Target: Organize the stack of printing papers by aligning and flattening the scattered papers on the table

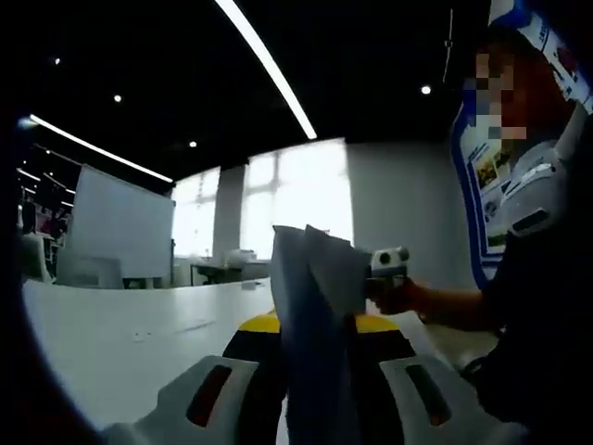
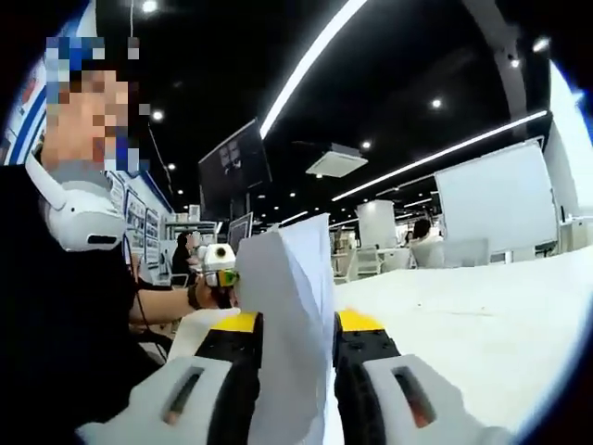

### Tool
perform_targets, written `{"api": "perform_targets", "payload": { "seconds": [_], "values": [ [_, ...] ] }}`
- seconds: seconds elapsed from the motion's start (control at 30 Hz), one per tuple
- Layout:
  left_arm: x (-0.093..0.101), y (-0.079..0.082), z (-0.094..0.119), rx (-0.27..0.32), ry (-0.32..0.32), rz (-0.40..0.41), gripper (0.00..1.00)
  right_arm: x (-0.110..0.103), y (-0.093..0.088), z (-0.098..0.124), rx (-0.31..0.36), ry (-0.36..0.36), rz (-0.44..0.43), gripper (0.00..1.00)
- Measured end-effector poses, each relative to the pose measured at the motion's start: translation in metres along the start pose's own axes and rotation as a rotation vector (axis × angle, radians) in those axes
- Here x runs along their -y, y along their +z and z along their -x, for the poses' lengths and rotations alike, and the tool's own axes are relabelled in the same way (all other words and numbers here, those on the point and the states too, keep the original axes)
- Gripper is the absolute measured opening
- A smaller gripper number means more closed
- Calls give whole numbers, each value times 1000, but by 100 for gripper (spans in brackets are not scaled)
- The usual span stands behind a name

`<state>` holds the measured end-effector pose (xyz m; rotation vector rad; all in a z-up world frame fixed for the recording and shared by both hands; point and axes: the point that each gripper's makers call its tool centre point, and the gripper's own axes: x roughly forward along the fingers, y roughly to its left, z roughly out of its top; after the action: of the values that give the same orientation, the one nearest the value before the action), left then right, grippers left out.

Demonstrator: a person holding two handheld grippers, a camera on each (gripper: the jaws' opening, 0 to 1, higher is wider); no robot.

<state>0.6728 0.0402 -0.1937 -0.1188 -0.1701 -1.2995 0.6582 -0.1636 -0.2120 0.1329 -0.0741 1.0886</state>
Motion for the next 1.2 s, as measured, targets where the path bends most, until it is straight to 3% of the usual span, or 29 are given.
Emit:
{"api": "perform_targets", "payload": {
  "seconds": [0.17,0.23,0.4,0.53,0.8,1.03,1.2],
  "values": [
    [14,-3,-11,2,-30,-2,29,14,4,-2,18,-159,1,31],
    [18,-4,-15,-2,-35,1,29,19,6,-3,32,-230,3,40],
    [23,-6,-20,-10,-40,-8,30,20,6,-5,33,-299,-5,49],
    [24,-5,-20,-9,-39,-6,30,29,5,2,17,-365,7,50],
    [22,8,-13,23,-45,-2,31,18,-8,-10,-62,-311,56,54],
    [23,20,-2,44,-52,-24,30,13,1,-13,7,-261,-2,54],
    [16,12,0,11,-35,-34,34,10,1,-19,12,-240,-23,54]
  ]
}}
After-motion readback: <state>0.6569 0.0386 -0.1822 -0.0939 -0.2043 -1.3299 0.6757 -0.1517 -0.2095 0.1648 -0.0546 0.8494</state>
